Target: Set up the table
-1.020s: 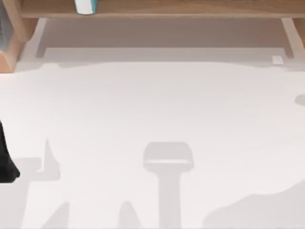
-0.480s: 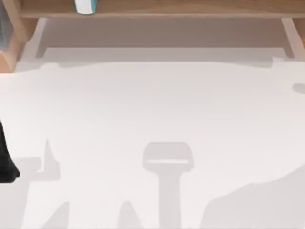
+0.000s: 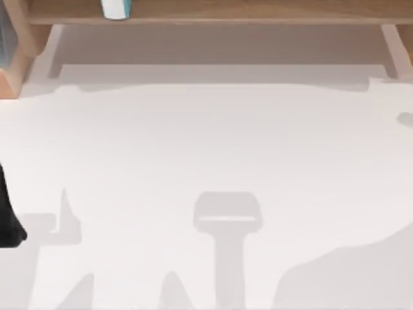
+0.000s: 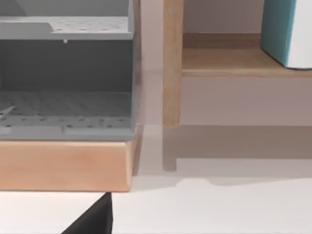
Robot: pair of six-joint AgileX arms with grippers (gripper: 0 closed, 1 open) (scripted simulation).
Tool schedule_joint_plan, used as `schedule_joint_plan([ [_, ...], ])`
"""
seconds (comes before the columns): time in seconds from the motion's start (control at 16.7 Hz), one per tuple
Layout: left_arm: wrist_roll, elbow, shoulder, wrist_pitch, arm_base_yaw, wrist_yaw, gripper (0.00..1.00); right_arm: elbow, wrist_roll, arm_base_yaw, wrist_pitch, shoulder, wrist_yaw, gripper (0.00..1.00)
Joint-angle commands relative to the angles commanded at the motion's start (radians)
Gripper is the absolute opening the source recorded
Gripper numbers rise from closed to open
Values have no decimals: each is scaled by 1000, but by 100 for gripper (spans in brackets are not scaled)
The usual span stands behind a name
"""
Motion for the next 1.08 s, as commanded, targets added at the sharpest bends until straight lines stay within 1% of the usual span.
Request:
schedule_joint_plan([
  [0.3,0,0,0,0,0,0,100,0,0,0,0,0,0,98],
  [0.36,0,0,0,0,0,0,100,0,0,0,0,0,0,100],
  [0.78,0,0,0,0,0,0,100,0,0,0,0,0,0,100],
  [0.9,0,0,0,0,0,0,100,-31,4,-7,-11,12,1,100],
  [1.08,0,0,0,0,0,0,100,-66,47,10,-44,-50,8,100],
])
